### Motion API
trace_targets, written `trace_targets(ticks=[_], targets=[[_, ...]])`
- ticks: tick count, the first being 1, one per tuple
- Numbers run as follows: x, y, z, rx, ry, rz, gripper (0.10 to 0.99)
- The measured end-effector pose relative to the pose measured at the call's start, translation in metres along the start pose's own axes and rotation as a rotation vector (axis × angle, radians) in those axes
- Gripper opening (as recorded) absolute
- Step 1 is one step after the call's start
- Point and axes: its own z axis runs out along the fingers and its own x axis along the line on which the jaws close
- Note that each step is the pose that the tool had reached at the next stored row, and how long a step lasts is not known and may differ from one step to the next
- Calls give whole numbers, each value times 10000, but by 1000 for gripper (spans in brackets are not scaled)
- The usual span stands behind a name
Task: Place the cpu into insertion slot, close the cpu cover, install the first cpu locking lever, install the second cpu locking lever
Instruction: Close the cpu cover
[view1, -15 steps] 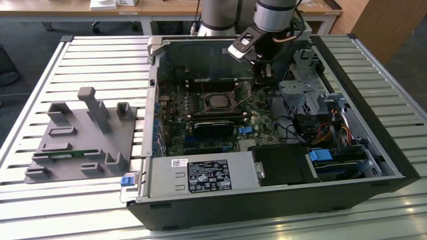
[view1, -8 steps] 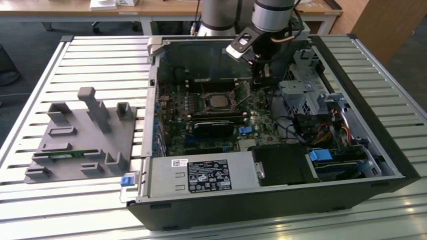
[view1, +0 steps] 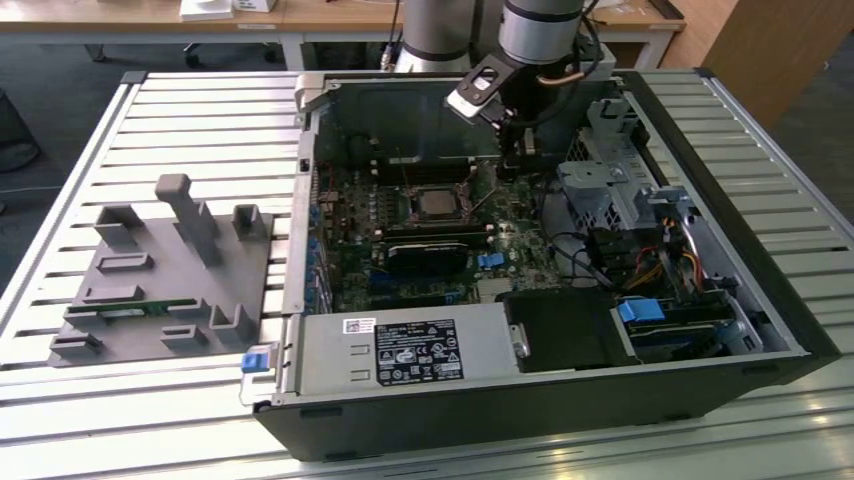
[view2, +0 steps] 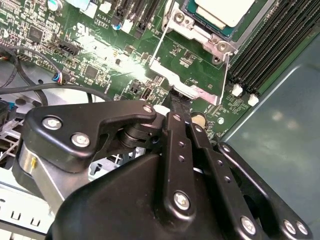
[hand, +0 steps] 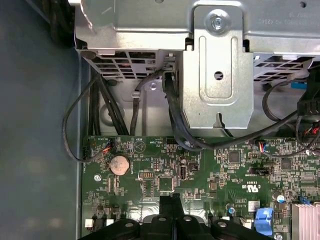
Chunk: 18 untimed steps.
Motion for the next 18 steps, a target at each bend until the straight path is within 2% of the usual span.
trace_targets(ticks=[18], targets=[[-2,-103,0,0,-1,0,106]])
